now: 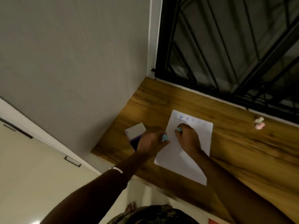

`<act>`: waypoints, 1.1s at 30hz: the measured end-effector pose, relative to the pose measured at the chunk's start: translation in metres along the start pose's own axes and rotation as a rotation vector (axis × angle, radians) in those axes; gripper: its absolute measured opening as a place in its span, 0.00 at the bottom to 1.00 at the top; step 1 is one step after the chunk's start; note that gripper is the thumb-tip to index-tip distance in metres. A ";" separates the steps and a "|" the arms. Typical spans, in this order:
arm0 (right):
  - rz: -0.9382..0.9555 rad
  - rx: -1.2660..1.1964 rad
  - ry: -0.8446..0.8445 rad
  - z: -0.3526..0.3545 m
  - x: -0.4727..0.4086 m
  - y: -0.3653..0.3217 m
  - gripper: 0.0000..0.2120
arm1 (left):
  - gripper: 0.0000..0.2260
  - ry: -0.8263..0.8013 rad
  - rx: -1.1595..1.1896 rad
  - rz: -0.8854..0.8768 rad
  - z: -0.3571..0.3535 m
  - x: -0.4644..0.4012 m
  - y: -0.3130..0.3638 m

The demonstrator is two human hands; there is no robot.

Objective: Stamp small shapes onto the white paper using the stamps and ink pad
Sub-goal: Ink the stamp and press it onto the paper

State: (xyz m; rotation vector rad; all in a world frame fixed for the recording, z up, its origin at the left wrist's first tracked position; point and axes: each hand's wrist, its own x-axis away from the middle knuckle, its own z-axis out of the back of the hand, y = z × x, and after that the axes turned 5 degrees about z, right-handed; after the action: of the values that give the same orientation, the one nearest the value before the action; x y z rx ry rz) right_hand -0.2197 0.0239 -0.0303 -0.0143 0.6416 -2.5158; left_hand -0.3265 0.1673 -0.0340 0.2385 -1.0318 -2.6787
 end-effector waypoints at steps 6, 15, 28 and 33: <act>-0.133 -0.004 0.041 0.025 -0.024 0.050 0.11 | 0.20 -0.280 -0.312 -0.174 -0.050 -0.034 0.050; -0.111 -0.012 0.001 0.025 -0.045 0.076 0.11 | 0.28 -0.538 -0.560 -0.127 -0.074 -0.068 0.067; -0.033 0.079 -0.029 0.006 -0.065 0.077 0.13 | 0.28 -0.534 -0.539 -0.120 -0.083 -0.066 0.063; -0.073 0.107 -0.092 0.002 -0.070 0.076 0.15 | 0.28 -0.522 -0.511 -0.113 -0.085 -0.064 0.061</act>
State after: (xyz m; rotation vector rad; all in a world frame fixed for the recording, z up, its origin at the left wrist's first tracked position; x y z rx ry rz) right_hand -0.1215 0.0016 -0.0539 -0.1162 0.4766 -2.5991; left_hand -0.2342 0.0889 -0.0513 -0.5390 -0.4068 -3.0668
